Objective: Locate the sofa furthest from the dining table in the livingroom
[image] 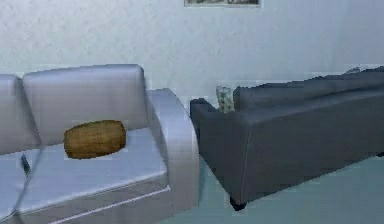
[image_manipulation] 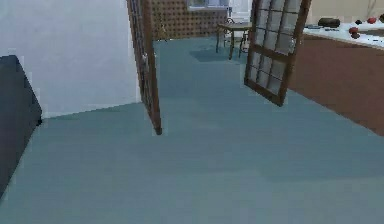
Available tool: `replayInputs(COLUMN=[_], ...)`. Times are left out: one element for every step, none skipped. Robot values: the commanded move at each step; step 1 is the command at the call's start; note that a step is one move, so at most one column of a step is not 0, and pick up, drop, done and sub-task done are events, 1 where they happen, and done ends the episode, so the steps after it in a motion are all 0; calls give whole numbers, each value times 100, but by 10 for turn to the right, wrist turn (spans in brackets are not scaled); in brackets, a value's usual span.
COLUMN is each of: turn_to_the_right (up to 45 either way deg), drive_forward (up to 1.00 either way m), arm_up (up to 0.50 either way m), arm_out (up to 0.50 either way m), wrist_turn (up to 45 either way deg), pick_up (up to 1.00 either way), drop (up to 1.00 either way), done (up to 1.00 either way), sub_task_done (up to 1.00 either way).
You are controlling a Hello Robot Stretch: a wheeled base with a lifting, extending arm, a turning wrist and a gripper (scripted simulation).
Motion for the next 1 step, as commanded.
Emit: replayInputs(turn_to_the_right=[0], drive_forward=[40], arm_up=[0], arm_out=[0], wrist_turn=[0], pick_up=[0], drop=[0], done=[0], sub_task_done=[0])
